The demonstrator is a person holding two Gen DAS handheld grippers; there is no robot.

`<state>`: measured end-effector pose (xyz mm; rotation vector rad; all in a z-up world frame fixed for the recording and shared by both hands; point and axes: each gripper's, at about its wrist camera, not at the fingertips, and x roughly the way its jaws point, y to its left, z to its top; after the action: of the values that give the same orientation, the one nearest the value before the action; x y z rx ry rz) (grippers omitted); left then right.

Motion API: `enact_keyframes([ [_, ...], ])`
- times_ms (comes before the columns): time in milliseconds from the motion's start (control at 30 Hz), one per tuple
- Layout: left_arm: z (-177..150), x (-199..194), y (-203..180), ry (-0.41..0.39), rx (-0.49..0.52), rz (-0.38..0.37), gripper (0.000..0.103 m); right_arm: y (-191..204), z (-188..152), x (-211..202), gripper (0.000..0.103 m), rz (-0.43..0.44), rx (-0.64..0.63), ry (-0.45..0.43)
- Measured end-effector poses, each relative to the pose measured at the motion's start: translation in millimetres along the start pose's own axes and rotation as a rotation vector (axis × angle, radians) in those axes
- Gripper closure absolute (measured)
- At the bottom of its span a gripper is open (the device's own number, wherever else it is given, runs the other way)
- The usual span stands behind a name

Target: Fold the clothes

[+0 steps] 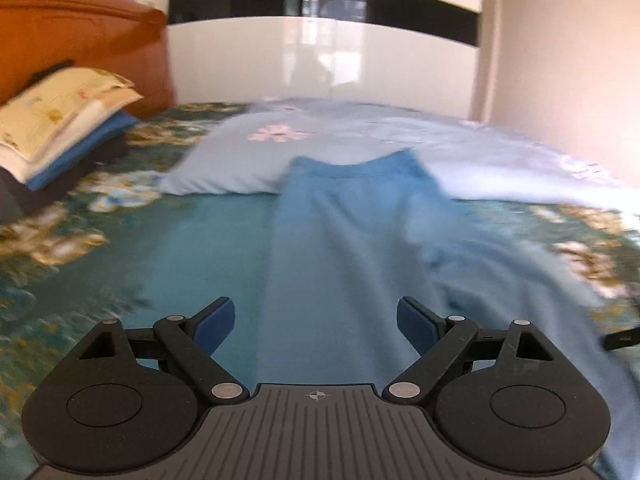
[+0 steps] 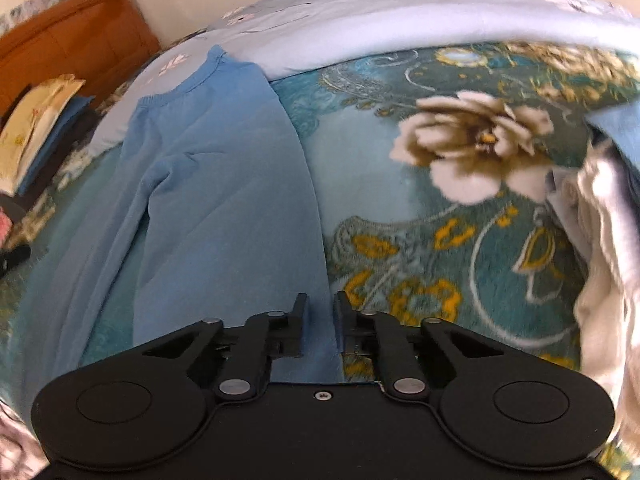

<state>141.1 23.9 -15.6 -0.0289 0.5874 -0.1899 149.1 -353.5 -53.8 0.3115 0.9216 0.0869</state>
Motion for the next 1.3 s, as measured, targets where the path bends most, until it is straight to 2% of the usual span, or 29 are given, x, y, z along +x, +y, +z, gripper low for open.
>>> enact_keyframes([
  [33, -2.8, -2.0, -4.9, 0.007, -0.003, -0.033, 0.015, -0.9, -0.9, -1.0, 0.098, 0.012, 0.023, 0.003],
  [67, -6.1, -2.6, -10.0, 0.015, 0.005, -0.049, 0.019, -1.7, -1.7, -2.0, 0.098, 0.024, 0.047, 0.005],
  [200, -19.1, 5.9, -24.2, 0.091, 0.03, -0.075, 0.053, 3.4, -0.8, -9.8, 0.1, 0.075, 0.105, -0.01],
  [267, -23.4, 9.4, -23.4, 0.11, 0.015, -0.078, 0.055, 10.9, 2.0, -17.5, 0.1, 0.112, 0.113, -0.028],
  [333, -25.6, 10.8, -22.5, 0.115, 0.001, -0.08, 0.062, 20.3, 5.8, -25.6, 0.1, 0.145, 0.105, -0.044],
  [500, -27.8, 10.2, -15.8, 0.117, -0.031, -0.075, 0.072, 50.7, 17.1, -41.9, 0.1, 0.197, 0.037, -0.073],
  [700, -34.6, 8.1, -10.5, 0.119, -0.051, -0.075, 0.073, 92.9, 25.2, -46.9, 0.1, 0.323, 0.015, -0.084],
  [967, -34.4, -17.3, 24.7, 0.093, -0.109, -0.043, 0.073, 186.5, 24.3, -37.1, 0.1, 0.498, -0.121, -0.048],
  [1133, -37.5, -33.9, 50.5, 0.086, -0.145, -0.02, 0.073, 238.6, 9.9, -12.9, 0.1, 0.549, -0.209, 0.028],
  [1300, -47.3, -44.5, 70.9, 0.094, -0.16, 0.025, 0.073, 264.7, -7.2, 11.7, 0.1, 0.559, -0.229, 0.115],
])
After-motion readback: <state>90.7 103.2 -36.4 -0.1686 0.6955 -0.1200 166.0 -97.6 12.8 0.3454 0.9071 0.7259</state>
